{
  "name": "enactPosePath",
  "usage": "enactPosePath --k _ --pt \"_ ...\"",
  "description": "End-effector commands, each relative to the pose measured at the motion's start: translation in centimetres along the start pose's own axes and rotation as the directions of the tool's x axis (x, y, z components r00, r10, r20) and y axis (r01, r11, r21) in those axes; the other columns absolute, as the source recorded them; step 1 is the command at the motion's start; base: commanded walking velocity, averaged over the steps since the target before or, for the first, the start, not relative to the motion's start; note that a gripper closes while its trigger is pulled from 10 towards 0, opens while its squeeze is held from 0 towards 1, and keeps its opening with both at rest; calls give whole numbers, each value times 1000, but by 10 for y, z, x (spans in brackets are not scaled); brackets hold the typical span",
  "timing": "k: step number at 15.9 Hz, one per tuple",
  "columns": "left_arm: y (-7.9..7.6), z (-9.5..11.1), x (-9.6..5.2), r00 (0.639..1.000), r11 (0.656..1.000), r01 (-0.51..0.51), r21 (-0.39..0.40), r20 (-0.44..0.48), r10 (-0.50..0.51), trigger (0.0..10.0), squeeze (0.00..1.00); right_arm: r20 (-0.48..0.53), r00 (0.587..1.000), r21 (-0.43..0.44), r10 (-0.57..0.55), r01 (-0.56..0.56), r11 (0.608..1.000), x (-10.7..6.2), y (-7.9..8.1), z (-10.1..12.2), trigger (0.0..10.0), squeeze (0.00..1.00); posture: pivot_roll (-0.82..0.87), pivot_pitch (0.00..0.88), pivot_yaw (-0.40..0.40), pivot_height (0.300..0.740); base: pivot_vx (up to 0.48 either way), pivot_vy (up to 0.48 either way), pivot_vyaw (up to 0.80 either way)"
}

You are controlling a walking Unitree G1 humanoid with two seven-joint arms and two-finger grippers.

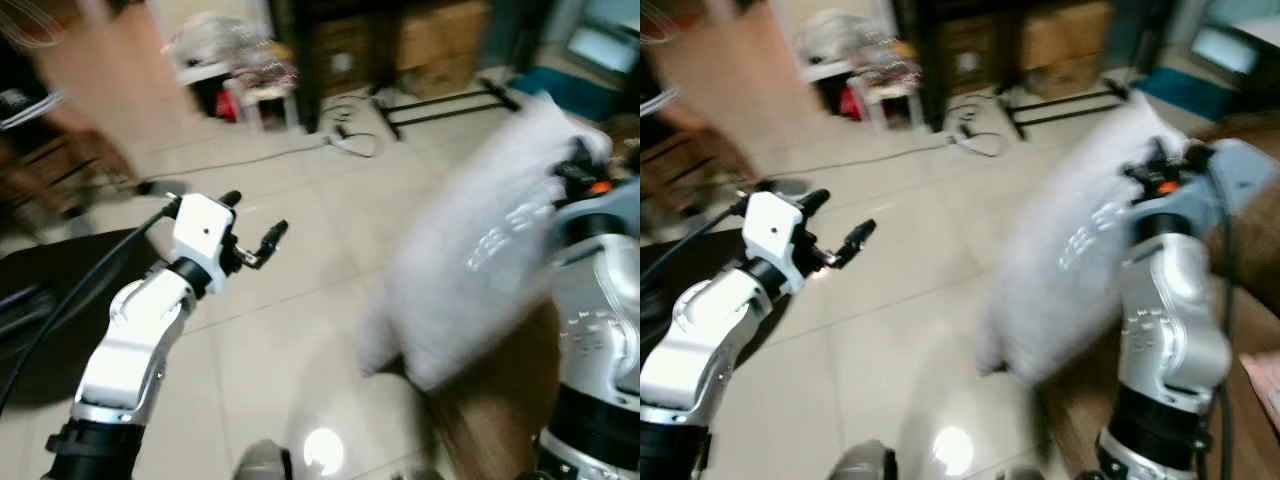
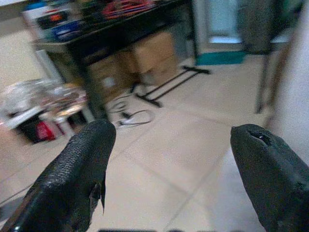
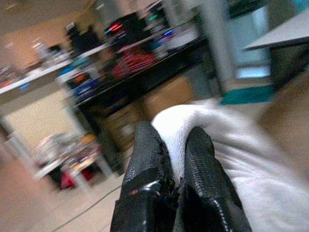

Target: Move the pillow to the sofa from floor

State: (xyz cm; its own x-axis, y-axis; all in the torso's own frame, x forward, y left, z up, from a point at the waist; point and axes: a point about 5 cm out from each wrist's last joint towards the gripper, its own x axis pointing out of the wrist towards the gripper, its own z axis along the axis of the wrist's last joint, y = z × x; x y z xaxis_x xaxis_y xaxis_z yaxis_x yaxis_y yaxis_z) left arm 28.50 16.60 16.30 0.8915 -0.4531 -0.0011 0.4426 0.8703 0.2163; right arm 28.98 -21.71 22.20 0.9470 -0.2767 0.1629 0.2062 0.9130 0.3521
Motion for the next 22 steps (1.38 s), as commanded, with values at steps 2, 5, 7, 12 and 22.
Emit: enactPosePath --k 2,5,7,12,22 --pt "2 -3 -2 1000 1000 -4 7 -12 4 10000 0 56 998 -2 11 -11 1000 -4 2 8 10000 0 -105 0 91 740 0 0 0" --pt "1 -3 2 1000 1000 7 11 -11 -7 10000 0 32 999 -72 -25 27 997 -8 -7 1 10000 0 -115 0 102 740 0 0 0" --pt "3 -2 5 1000 1000 -24 6 -6 24 10000 0 -36 999 -104 17 -21 994 -10 1 -11 10000 0 -118 0 106 740 0 0 0" --pt "9 -7 5 995 994 -96 43 -31 97 10000 0 -151 989 -77 7 -19 997 -24 6 -43 10000 0 -113 0 97 740 0 0 -640" --pt "12 -8 2 988 987 -155 47 -23 156 10000 0 -186 982 -87 29 -46 995 -38 13 -65 10000 0 -95 0 77 740 0 0 -800"
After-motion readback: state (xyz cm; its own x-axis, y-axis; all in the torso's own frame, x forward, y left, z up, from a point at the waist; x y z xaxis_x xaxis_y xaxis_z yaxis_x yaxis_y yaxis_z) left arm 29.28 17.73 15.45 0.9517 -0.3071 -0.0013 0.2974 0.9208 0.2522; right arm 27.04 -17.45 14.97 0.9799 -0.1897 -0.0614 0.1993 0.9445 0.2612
